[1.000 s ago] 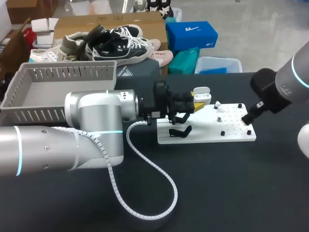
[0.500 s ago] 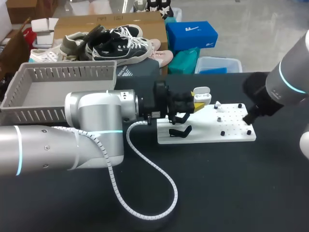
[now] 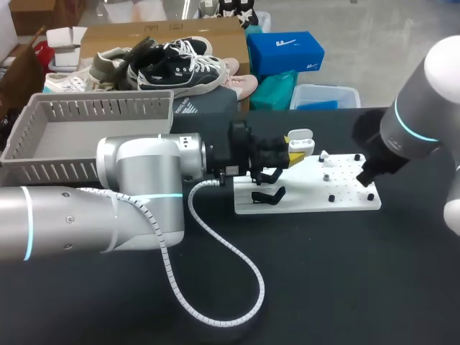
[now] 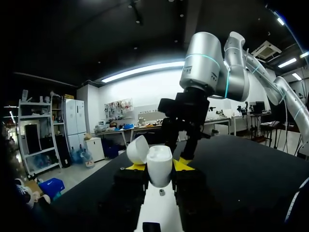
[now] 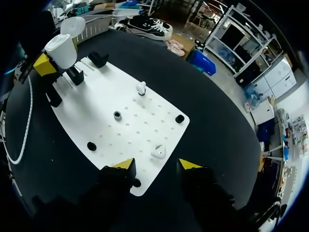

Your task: Pick up each earbud case from the left stands, insert the matching earbuds, close the lid, and place the case in the box.

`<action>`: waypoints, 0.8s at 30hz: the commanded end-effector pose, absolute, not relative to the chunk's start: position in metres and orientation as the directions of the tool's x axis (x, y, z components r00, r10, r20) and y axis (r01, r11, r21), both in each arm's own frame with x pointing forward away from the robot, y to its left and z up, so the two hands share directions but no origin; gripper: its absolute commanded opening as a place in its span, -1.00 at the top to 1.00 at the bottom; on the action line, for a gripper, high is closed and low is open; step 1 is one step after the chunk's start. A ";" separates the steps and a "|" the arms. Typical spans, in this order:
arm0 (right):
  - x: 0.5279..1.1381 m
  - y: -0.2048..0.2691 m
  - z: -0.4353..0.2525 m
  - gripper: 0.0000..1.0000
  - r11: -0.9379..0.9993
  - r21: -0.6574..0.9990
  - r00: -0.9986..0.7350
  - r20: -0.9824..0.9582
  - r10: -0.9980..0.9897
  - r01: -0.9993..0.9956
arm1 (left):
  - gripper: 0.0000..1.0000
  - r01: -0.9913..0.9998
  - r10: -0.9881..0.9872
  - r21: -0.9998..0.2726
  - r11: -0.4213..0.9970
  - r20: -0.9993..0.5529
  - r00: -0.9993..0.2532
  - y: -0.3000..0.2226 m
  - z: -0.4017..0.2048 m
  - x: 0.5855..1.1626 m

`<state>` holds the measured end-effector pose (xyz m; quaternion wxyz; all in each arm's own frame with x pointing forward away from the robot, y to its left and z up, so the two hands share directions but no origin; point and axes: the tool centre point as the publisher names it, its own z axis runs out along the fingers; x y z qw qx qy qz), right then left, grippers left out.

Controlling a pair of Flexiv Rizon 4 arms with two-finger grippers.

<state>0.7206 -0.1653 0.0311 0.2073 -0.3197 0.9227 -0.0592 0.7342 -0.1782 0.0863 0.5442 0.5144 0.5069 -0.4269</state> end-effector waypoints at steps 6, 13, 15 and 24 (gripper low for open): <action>0.727 -0.160 0.022 -0.11 0.756 -0.517 -0.719 -0.332 -0.610 -0.402 | 1.00 0.986 0.055 0.129 0.109 -0.991 0.124 -0.178 0.086 0.733; 0.727 -0.160 0.022 0.04 0.759 -0.515 -0.722 -0.334 -0.606 -0.399 | 1.00 0.986 0.055 0.129 0.109 -0.991 0.124 -0.178 0.086 0.733; 0.727 -0.160 0.021 0.04 0.760 -0.514 -0.723 -0.335 -0.604 -0.397 | 1.00 0.986 0.055 0.129 0.109 -0.991 0.124 -0.178 0.086 0.733; 0.729 -0.161 0.019 0.11 0.770 -0.506 -0.732 -0.338 -0.591 -0.388 | 1.00 0.986 0.055 0.129 0.109 -0.991 0.124 -0.178 0.086 0.733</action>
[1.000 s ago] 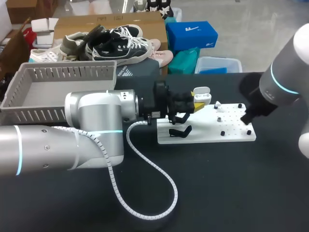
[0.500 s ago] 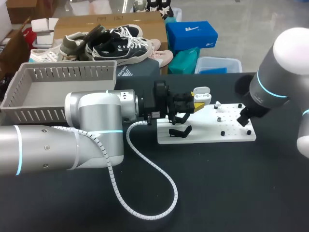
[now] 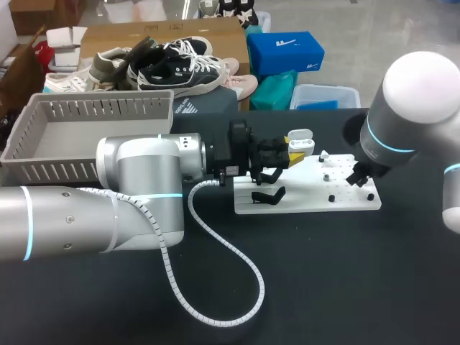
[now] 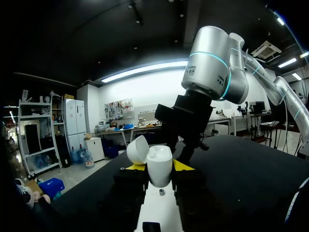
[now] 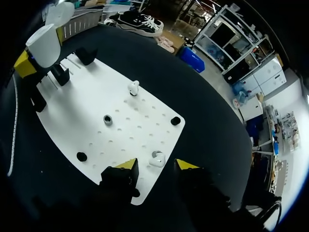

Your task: Pick up each earbud case from the left stands, insert the matching earbuds, close the lid, and place the case in the box.

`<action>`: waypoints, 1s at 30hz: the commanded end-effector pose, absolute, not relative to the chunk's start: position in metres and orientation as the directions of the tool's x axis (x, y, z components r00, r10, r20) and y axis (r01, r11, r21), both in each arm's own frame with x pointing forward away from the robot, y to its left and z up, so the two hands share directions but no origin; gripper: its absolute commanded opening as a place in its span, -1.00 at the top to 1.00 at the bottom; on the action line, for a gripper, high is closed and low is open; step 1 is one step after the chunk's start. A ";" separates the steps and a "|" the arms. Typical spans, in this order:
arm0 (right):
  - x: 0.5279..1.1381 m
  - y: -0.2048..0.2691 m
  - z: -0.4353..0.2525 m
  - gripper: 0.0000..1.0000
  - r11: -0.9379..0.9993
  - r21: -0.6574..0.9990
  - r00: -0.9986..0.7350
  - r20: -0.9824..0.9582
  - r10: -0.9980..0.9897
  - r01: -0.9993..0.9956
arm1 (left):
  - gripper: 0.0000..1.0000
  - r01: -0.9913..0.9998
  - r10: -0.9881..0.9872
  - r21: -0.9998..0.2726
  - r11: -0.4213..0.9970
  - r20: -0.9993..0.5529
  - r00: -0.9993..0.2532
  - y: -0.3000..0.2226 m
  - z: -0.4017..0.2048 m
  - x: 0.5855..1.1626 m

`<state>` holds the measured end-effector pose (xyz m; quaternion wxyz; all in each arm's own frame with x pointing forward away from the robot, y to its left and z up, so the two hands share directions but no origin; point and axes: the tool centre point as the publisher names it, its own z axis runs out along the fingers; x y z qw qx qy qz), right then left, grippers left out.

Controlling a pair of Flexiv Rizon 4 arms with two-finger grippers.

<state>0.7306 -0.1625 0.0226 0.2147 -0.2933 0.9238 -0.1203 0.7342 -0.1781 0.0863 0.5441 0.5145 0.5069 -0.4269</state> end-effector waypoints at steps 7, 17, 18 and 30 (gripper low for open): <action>0.731 -0.161 0.019 0.11 0.789 -0.476 -0.740 -0.349 -0.575 -0.388 | 1.00 0.986 0.055 0.129 0.109 -0.991 0.124 -0.178 0.086 0.733; 0.731 -0.161 0.023 0.10 0.816 -0.421 -0.746 -0.370 -0.554 -0.396 | 1.00 0.986 0.055 0.129 0.109 -0.991 0.124 -0.178 0.086 0.733; 0.731 -0.161 0.023 0.10 0.813 -0.426 -0.746 -0.365 -0.556 -0.397 | 1.00 0.986 0.055 0.129 0.109 -0.991 0.124 -0.178 0.086 0.733; 0.731 -0.160 0.022 0.13 0.820 -0.392 -0.749 -0.364 -0.554 -0.416 | 1.00 0.986 0.055 0.129 0.109 -0.991 0.124 -0.178 0.086 0.733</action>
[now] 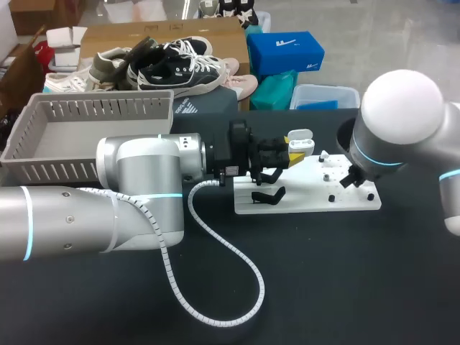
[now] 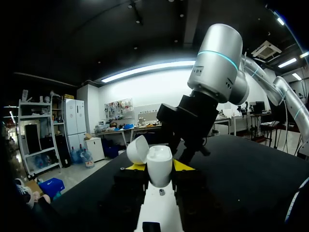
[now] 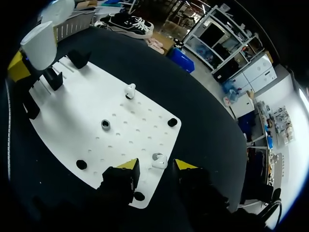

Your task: Pick up each earbud case from the left stands, insert the matching earbuds, close the lid, and place the case in the box.

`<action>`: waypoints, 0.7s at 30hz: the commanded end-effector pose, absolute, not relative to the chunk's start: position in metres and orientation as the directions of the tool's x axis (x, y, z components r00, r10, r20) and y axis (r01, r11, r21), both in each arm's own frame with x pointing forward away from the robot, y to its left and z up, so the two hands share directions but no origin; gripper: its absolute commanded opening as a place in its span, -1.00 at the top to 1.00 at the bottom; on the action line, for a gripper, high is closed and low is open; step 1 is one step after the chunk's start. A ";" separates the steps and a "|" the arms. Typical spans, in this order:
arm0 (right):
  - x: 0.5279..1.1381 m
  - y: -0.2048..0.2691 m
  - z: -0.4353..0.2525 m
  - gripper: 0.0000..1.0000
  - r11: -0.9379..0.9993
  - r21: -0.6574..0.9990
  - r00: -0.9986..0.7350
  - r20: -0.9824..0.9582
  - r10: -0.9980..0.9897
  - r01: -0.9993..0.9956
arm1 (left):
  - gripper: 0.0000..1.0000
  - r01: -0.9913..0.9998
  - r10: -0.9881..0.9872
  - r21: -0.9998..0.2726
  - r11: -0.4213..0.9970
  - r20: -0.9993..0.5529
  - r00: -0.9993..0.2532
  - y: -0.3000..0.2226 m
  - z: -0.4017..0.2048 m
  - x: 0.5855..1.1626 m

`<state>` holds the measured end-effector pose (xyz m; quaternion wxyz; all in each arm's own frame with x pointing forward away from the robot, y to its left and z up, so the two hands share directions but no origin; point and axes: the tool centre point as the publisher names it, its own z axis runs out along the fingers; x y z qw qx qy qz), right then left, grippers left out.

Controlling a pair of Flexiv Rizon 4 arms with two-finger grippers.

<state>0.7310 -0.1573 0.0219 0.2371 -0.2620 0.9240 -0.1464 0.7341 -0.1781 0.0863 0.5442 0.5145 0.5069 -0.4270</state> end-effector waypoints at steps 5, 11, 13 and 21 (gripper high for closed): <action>0.731 -0.160 0.022 0.13 0.819 -0.397 -0.750 -0.361 -0.554 -0.414 | 1.00 0.986 0.055 0.129 0.109 -0.991 0.124 -0.178 0.086 0.733; 0.732 -0.162 0.022 0.18 0.818 -0.407 -0.753 -0.357 -0.553 -0.408 | 1.00 0.986 0.055 0.129 0.109 -0.991 0.124 -0.178 0.086 0.733; 0.732 -0.162 0.021 0.24 0.818 -0.407 -0.755 -0.354 -0.552 -0.407 | 1.00 0.986 0.055 0.129 0.109 -0.991 0.124 -0.178 0.086 0.733; 0.732 -0.165 0.017 0.33 0.820 -0.407 -0.763 -0.346 -0.546 -0.402 | 1.00 0.986 0.055 0.129 0.109 -0.991 0.124 -0.178 0.086 0.733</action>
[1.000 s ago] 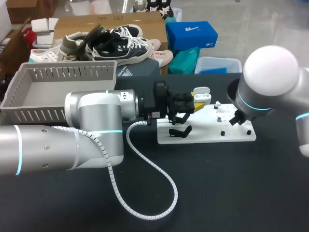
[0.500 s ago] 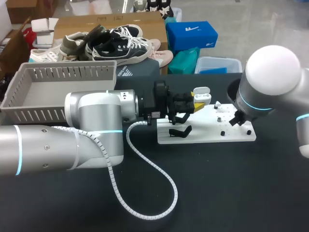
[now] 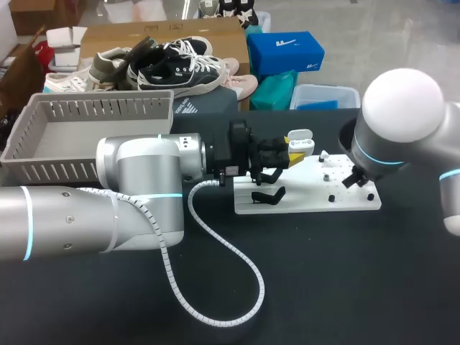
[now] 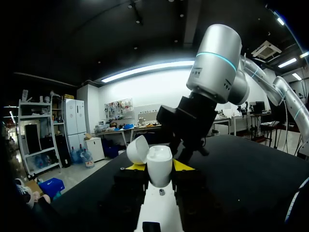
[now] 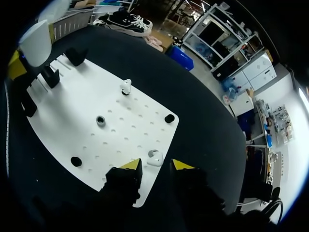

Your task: Pick up each earbud case from the left stands, insert the matching earbuds, close the lid, and place the case in the box.

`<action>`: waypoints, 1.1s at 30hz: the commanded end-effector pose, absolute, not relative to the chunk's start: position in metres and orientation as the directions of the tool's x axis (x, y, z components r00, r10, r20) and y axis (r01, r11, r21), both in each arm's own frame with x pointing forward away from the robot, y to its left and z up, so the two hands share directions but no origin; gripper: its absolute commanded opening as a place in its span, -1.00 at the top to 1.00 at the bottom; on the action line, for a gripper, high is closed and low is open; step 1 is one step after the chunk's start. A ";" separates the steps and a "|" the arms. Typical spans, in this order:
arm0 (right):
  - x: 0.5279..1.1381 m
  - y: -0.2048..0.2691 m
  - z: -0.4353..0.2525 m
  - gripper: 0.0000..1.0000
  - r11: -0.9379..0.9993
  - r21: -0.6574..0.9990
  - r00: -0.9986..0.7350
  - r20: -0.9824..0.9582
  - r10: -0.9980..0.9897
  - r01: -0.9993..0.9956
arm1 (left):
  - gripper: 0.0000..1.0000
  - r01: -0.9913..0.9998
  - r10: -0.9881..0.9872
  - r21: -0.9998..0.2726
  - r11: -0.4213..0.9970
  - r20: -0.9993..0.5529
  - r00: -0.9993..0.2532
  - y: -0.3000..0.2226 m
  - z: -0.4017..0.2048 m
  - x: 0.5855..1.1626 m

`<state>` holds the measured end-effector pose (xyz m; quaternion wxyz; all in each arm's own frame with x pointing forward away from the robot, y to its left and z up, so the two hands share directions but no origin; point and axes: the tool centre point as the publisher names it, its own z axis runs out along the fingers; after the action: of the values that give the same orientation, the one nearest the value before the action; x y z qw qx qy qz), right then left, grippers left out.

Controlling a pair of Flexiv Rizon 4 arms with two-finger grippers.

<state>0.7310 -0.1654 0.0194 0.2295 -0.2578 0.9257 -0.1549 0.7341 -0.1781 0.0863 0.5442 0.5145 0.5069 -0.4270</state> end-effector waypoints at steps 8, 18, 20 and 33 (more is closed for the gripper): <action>0.734 -0.165 0.016 0.40 0.819 -0.407 -0.764 -0.342 -0.548 -0.405 | 1.00 0.986 0.055 0.129 0.109 -0.991 0.124 -0.178 0.086 0.733; 0.737 -0.162 0.015 0.48 0.815 -0.410 -0.762 -0.336 -0.553 -0.411 | 1.00 0.986 0.055 0.129 0.109 -0.991 0.124 -0.178 0.086 0.733; 0.737 -0.163 0.014 0.54 0.815 -0.410 -0.764 -0.335 -0.552 -0.409 | 1.00 0.986 0.055 0.129 0.109 -0.991 0.124 -0.178 0.086 0.733; 0.736 -0.165 0.015 1.00 0.820 -0.413 -0.772 -0.334 -0.541 -0.396 | 1.00 0.986 0.055 0.129 0.109 -0.991 0.124 -0.178 0.086 0.733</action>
<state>0.7356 -0.1655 0.0150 0.2222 -0.2545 0.9276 -0.1596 0.7341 -0.1780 0.0862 0.5442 0.5144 0.5069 -0.4270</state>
